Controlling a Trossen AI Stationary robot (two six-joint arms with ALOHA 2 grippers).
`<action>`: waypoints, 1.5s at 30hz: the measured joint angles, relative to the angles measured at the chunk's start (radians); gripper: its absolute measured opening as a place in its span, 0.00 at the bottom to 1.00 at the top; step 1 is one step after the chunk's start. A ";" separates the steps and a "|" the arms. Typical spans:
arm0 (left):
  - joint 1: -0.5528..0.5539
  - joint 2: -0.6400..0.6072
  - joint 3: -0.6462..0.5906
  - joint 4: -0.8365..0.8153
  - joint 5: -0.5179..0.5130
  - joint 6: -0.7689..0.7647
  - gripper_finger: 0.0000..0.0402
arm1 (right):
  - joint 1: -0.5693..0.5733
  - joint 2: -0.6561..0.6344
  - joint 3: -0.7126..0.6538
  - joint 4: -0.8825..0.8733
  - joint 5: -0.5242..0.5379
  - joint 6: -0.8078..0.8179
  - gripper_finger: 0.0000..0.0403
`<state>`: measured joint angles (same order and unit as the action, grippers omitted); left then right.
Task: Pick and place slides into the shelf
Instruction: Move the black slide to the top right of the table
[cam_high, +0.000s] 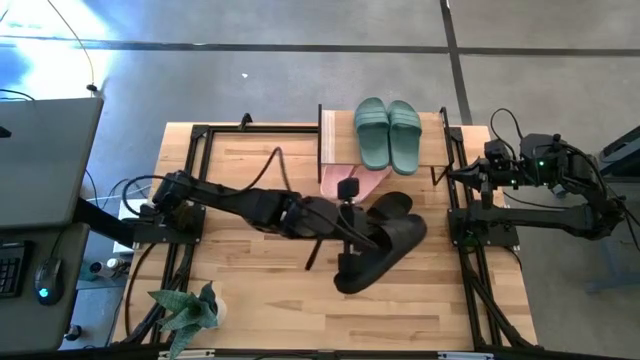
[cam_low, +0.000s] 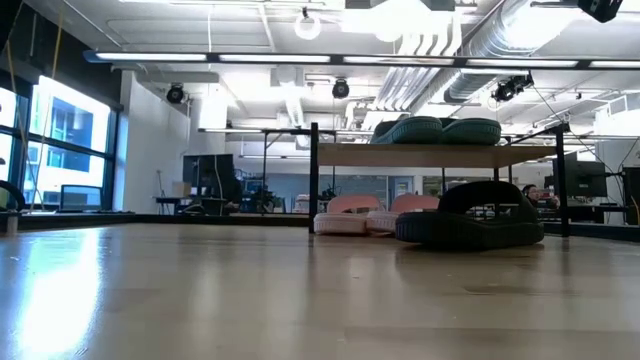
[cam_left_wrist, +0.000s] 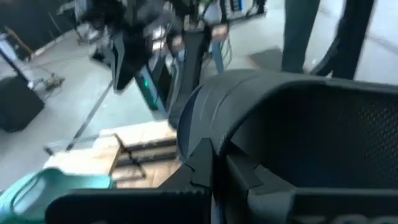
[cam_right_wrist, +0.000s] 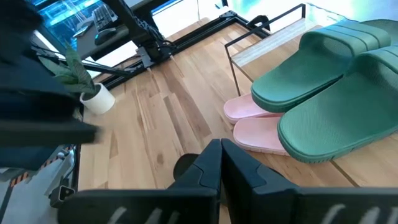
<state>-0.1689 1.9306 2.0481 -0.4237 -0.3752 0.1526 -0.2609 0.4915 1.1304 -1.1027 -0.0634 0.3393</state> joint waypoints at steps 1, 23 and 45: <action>0.006 0.013 -0.002 -0.001 0.001 0.003 0.00 | 0.000 0.000 0.000 0.000 0.000 0.000 0.00; 0.041 0.376 0.000 0.151 0.071 0.259 0.00 | 0.000 -0.003 0.000 0.000 0.003 0.000 0.00; 0.044 0.567 0.000 0.187 -0.105 0.585 0.00 | 0.000 -0.003 0.000 0.000 0.003 0.000 0.00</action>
<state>-0.1253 2.4976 2.0480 -0.2367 -0.4806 0.7378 -0.2608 0.4889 1.1305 -1.1027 -0.0601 0.3393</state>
